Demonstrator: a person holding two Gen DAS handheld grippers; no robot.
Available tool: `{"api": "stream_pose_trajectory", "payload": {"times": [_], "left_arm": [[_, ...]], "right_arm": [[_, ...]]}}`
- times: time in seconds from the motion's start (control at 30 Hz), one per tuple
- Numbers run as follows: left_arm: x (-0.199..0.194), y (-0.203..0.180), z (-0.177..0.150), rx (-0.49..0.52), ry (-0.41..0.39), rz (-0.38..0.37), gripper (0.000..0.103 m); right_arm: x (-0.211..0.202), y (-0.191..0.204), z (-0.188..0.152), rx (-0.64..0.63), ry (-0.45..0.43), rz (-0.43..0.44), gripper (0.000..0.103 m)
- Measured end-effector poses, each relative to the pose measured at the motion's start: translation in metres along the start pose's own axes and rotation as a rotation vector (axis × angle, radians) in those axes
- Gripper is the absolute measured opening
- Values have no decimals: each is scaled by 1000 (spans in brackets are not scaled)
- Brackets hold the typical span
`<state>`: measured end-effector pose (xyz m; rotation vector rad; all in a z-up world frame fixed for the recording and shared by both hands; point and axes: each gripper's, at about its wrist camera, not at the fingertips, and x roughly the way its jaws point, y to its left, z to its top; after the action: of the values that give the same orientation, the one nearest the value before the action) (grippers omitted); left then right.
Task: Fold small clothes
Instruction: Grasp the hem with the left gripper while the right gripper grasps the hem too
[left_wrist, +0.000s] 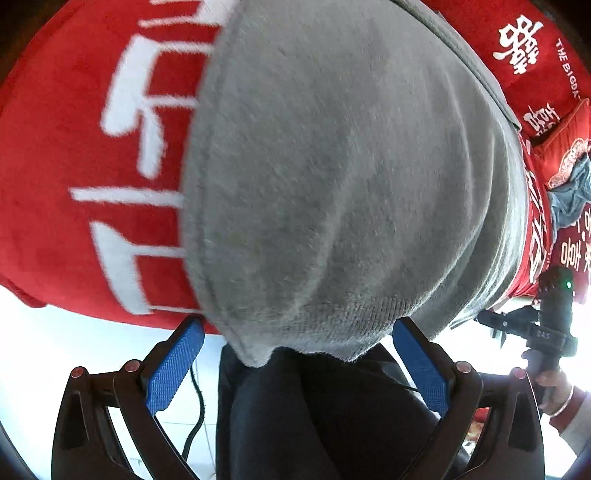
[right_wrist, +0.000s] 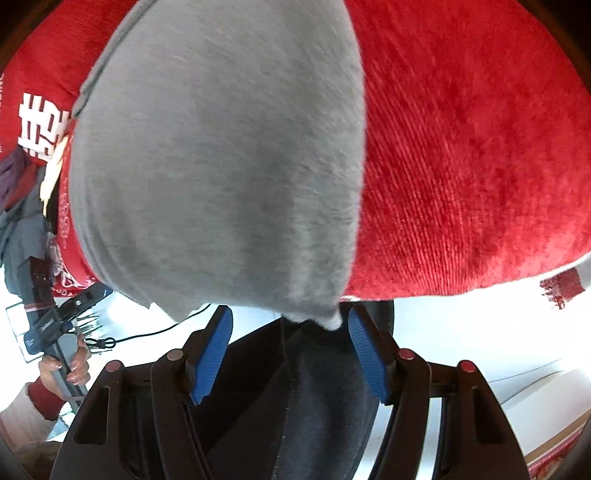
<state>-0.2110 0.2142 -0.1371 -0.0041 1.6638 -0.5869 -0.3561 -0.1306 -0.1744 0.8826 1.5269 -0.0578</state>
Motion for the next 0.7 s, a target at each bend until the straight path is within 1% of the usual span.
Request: {"api": "stream_pose_trajectory", "payload": {"times": [0.1,0.13,0.17,0.2,0.23,0.27,0.3,0.33,0.37,0.43,0.5,0.6,0.7], "left_arm": [[5,1,-5,-15,-13,1,102],[8,-1,-1,-21,-22,-2,102],[7,0,-2,-21,-29,-1,100],[7,1,-6,-21,-31,11,92],[4,7,-11,-22,-29,24,78],[8,10,-18,-25,-23,31,69],[8,14,-21,-29,-6,20,47],[8,17,-24,-28,8,-8,20],[6,18,-26,-21,18,-40,13],[-1,18,-28,-11,18,-71,13],[-15,17,-28,-2,2,-113,13],[-35,10,-18,-15,-51,-183,11],[-63,1,0,-16,-130,-234,11]], "right_arm": [[8,-7,3,-3,12,33,70],[10,-6,3,-5,19,43,70],[12,-6,2,-9,27,56,66],[13,-5,2,-5,32,72,47],[12,-5,2,11,36,89,33],[12,-5,3,41,40,111,14],[9,-6,3,64,38,141,14],[6,-5,3,70,34,161,13],[2,-1,3,60,33,179,13],[-7,5,3,51,29,226,13],[-19,10,4,50,7,284,12],[-43,22,14,53,-43,362,12],[-71,33,29,50,-113,434,12]]}}
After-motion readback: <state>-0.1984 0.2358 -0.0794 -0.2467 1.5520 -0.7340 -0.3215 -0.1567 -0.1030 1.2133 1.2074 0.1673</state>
